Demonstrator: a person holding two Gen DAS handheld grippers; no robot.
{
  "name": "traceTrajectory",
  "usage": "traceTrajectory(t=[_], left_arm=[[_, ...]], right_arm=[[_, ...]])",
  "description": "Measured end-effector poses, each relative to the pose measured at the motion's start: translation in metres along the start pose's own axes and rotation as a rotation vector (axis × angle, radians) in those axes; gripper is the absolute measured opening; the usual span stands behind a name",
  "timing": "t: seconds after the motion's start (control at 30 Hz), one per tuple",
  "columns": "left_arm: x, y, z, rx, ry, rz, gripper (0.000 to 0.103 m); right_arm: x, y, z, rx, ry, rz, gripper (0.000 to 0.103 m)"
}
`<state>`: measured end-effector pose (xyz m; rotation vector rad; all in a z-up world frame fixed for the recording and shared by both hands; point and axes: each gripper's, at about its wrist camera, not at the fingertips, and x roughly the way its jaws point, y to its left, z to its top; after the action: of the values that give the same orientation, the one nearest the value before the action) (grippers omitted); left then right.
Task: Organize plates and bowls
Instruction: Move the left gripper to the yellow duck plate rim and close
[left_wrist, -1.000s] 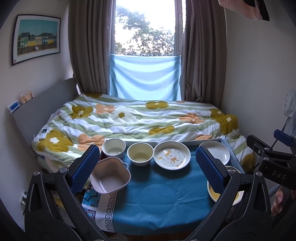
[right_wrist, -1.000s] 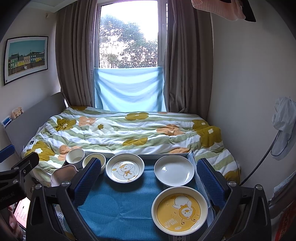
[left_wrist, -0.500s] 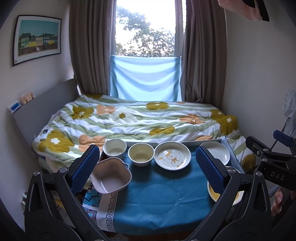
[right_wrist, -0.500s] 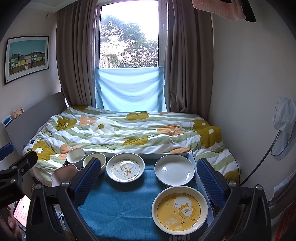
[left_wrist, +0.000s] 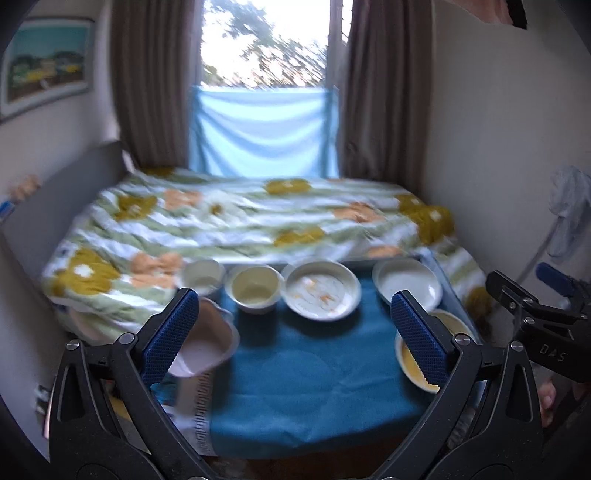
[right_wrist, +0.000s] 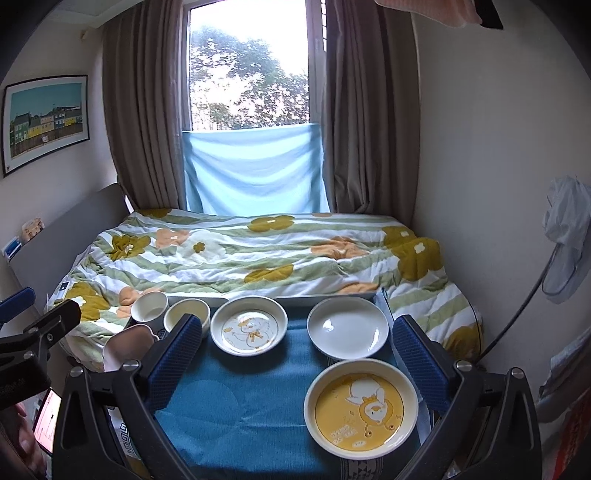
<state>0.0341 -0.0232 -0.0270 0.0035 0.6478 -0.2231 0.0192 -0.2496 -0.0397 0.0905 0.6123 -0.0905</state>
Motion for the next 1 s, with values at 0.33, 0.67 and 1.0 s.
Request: traceTrajectory(t=[0.33,0.67,1.0], left_arm=[[0.109,-0.046,-0.061,0.040,0.254,-0.225,0.102],[0.215,-0.113,-0.111,0.007,0.424,-0.267,0.083],[0.269,-0.147,-0.142,-0.015,0.522,-0.246,0.067]], right_arm=[[0.041,-0.074,-0.086,0.172,0.217,-0.109,0.100],[0.117,-0.163,-0.147,0.207,0.388,-0.023,0.066],[0.173,-0.202,-0.156,0.215,0.460,0.098,0.037]])
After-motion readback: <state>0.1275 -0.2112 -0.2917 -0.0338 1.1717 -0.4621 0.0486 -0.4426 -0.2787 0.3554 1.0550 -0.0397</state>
